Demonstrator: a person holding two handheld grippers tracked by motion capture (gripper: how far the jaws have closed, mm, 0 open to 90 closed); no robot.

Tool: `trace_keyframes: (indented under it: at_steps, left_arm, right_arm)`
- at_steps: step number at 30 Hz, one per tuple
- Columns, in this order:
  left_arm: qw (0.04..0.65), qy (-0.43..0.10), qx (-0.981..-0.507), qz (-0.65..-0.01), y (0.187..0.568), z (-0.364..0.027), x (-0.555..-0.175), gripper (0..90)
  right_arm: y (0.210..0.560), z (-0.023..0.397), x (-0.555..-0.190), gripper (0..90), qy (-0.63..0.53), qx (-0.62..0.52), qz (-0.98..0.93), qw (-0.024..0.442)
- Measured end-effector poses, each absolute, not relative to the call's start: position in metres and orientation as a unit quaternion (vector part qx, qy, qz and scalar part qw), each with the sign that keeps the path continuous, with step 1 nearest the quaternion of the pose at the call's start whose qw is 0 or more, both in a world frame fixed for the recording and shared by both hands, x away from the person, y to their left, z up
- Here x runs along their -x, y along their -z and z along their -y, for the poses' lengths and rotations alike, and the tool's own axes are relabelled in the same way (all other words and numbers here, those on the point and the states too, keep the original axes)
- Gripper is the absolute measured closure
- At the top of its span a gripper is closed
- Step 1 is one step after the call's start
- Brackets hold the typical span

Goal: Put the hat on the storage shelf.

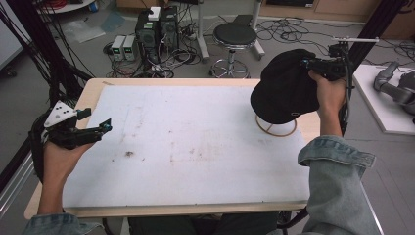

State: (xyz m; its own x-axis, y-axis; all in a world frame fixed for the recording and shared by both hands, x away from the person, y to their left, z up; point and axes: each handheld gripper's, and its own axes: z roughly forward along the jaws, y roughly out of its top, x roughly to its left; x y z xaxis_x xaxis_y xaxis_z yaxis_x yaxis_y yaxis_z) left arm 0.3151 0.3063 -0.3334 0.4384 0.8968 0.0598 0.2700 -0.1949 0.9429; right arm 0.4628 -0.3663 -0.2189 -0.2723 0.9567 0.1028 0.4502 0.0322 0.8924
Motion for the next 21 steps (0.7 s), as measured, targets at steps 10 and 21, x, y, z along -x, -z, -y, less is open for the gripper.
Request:
trace_keyframes:
  at_steps: [10,21]
  left_arm:
    - [0.478,-0.327,-0.702,-0.416,0.333,-0.305,-0.315,21.5]
    - [0.477,-0.328,-0.701,-0.417,0.334,-0.306,-0.315,21.5]
  right_arm:
    - [0.222,0.366,-0.465,59.0,-0.450,-0.536,-0.662,0.266]
    - [0.234,0.371,-0.466,53.5,-0.478,-0.536,-0.646,0.258]
